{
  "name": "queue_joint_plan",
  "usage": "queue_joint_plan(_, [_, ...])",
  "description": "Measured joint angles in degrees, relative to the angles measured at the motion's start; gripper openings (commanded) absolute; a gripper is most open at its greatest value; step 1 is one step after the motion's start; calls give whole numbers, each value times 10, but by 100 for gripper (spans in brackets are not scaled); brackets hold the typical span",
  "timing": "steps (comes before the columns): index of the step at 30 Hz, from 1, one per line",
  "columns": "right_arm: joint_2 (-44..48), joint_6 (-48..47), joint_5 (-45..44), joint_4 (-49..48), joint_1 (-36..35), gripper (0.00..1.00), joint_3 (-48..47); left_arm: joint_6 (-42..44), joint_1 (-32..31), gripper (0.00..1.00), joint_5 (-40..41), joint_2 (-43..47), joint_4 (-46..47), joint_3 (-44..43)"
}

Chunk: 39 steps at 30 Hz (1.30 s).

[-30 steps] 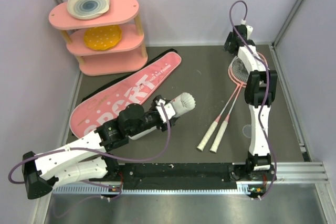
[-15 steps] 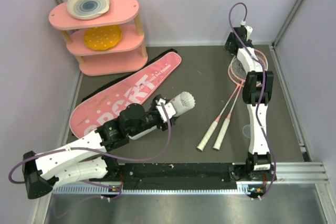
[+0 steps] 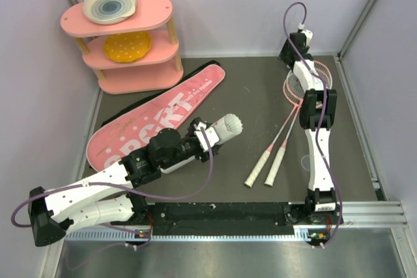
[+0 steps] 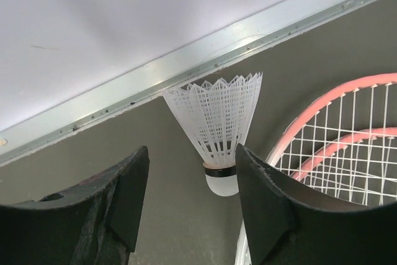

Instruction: Pack up the badminton gear

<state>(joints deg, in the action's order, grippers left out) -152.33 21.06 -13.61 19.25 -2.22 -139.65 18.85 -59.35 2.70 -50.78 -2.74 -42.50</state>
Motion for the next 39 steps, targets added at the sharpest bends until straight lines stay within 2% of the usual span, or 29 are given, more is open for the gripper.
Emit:
queue_joint_plan(12, [-12,66,3,8,14,54,-12,0,0,16,0,0,2,0])
queue_joint_plan(17, [-16,104,4,24,17,48,-20,0,0,16,0,0,2,0])
queue_joint_plan(26, [-53,173,47,58,28,45,-67,-3,0,15,0,6,2,0])
queue_joint_plan(34, [-53,193,50,69,36,22,-68,-7,0,15,0,12,6,0])
queue_joint_plan(39, [-53,185,76,61,35,20,-64,-7,0,15,3,12,7,0])
